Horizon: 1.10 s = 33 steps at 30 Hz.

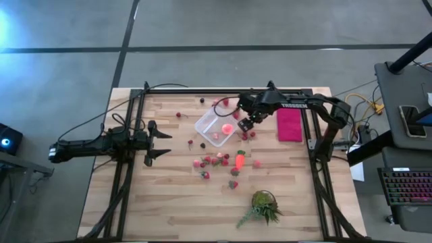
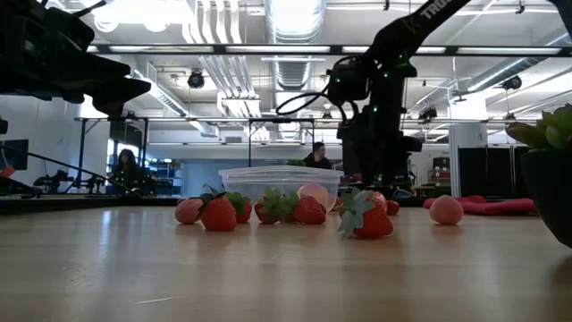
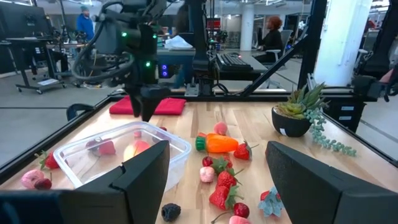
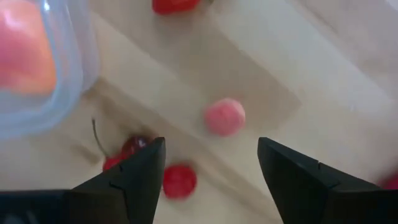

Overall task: Pick and placing Produce into tupperware
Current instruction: Put the pink apricot into the transparent container

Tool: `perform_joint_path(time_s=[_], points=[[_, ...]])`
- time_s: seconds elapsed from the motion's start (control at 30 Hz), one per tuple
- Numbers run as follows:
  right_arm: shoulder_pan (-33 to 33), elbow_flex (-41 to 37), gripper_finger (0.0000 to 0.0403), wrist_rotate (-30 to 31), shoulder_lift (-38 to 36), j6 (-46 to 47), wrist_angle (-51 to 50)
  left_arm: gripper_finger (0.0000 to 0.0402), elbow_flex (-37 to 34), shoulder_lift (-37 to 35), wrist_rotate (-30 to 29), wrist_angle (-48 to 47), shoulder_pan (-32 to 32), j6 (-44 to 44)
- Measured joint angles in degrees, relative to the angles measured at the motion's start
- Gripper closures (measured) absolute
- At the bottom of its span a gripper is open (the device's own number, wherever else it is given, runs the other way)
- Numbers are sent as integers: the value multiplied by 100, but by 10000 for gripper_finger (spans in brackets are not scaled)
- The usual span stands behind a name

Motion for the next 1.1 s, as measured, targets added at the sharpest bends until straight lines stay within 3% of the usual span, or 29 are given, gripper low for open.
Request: perform_joint_path(time_s=[0.47,1.1], points=[[-223,-22,167,122,571,-342,151,146,0,2,0,0,0,-1],[-223,-31,294,-216,558,-188,156,146,0,2,0,2,2,0]])
